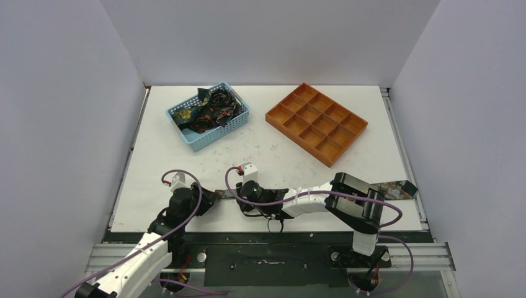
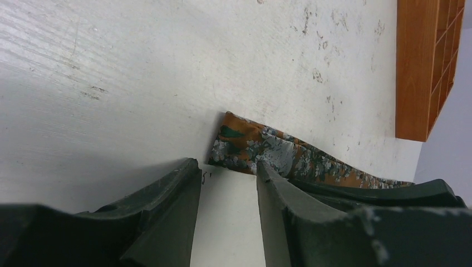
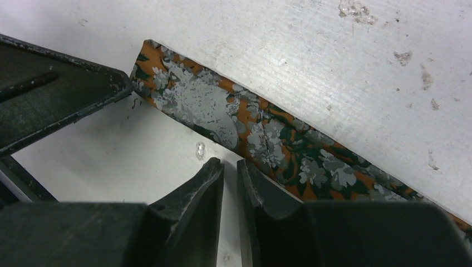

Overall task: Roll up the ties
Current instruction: Roll the tie at the center of the board.

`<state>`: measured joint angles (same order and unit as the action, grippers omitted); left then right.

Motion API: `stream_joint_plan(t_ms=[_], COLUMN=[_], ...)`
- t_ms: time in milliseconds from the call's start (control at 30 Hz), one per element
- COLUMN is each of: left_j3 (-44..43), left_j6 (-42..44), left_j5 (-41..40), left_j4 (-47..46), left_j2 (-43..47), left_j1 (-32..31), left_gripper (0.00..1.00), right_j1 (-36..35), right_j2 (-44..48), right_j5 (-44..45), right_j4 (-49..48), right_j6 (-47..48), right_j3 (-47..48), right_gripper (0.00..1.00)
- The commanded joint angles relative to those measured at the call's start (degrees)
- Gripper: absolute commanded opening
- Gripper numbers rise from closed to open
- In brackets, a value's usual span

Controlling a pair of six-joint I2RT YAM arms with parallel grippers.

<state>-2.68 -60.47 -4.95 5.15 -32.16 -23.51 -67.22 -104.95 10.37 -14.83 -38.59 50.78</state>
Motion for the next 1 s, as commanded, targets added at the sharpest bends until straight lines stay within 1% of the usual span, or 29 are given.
stream_joint_plan(t_ms=[0,133,233,367,467,567,667,800,967], left_j3=[-2.5,-2.6,-2.4,-2.4,-2.8,-3.1,-3.5,-3.4,-1.5], left_j6=[1.3,1.6,1.6,1.8,2.5,3.0,2.6,3.0,2.6], left_j5=[-0.7,-0.6,-0.7,-1.5,-1.9,-2.5,-3.3,-4.2,-3.3], left_j4=[2.7,3.2,3.3,3.5,3.5,3.5,3.6,2.2,-2.8], left_j2=[-0.3,0.3,0.6,0.4,-0.1,-1.1,-2.5,-3.9,-5.4], left_j1=[0.4,0.4,0.5,0.4,0.4,0.5,0.4,0.4,0.5], left_gripper=[0.4,0.4,0.44,0.49,0.55,0.63,0.66,0.64,0.55], right_j1=[-0.5,0.6,2.8,3.9,3.9,4.0,4.3,5.4,6.3], right_j2=[4.4,3.6,1.7,-0.8,-1.7,-2.6,-3.5,-4.2,-4.2], right_j5=[0.3,1.7,0.3,-0.5,-1.0,-1.4,-1.1,-0.9,-1.5], right_j4=[4.5,8.0,9.0,9.8,9.7,9.7,10.1,10.5,9.3], right_j6=[3.8,5.6,5.3,5.5,5.5,5.5,5.6,5.3,5.5], right_j3=[3.5,7.3,8.5,9.2,8.9,8.9,9.0,8.6,6.6], right_gripper=[0.18,0.18,0.17,0.16,0.15,0.15,0.15,0.15,0.15])
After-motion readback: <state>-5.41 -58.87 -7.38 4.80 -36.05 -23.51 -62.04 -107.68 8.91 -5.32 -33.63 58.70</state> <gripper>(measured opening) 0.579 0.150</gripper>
